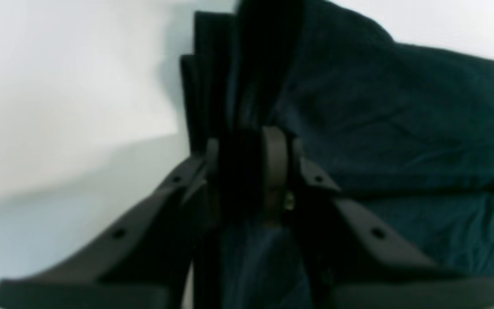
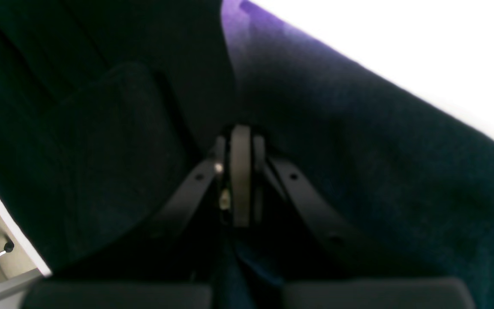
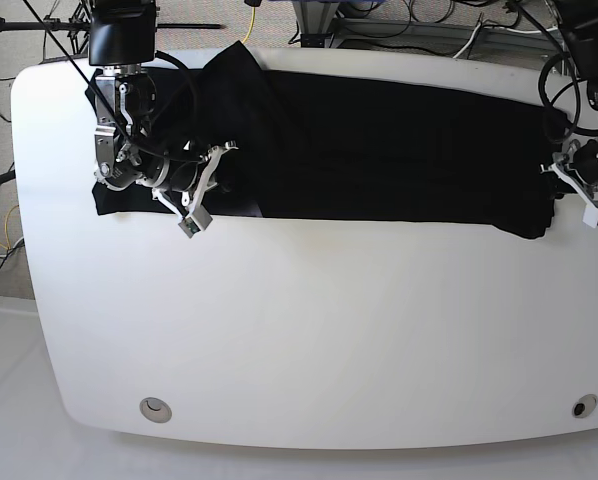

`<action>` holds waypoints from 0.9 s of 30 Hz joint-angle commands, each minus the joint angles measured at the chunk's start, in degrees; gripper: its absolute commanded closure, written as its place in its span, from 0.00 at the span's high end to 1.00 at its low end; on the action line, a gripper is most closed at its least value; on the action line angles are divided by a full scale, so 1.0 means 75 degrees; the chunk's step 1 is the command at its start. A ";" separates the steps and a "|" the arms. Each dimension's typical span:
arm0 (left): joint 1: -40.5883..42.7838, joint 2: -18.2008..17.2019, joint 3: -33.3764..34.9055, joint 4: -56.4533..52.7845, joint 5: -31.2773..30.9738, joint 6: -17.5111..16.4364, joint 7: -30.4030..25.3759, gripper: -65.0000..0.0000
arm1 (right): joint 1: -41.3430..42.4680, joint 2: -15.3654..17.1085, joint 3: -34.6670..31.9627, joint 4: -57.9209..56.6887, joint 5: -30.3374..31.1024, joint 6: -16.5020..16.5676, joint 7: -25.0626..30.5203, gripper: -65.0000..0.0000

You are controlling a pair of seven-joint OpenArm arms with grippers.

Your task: Fold the T-shirt properly

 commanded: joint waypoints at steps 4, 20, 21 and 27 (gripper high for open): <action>-0.0069 -0.0224 -0.0191 0.0389 -0.0068 -0.0042 -0.0168 0.00 | 0.0040 0.0068 -0.0005 0.0093 -0.0145 -0.0070 -0.0258 0.00; 0.0171 -0.0252 -0.0291 0.2357 -0.0367 -0.0042 0.0269 0.25 | 0.0095 0.0054 -0.0016 0.0065 -0.0165 -0.0076 -0.0280 0.00; 0.0154 -0.0256 -0.0287 0.2314 -0.0395 -0.0042 0.0252 0.27 | 0.0097 0.0054 -0.0020 0.0067 -0.0170 -0.0077 -0.0289 0.00; 0.0000 -0.0288 -0.0207 0.1833 -0.0412 -0.0042 -0.0102 0.37 | 0.0089 0.0057 -0.0046 0.0051 -0.0153 -0.0081 -0.0268 0.00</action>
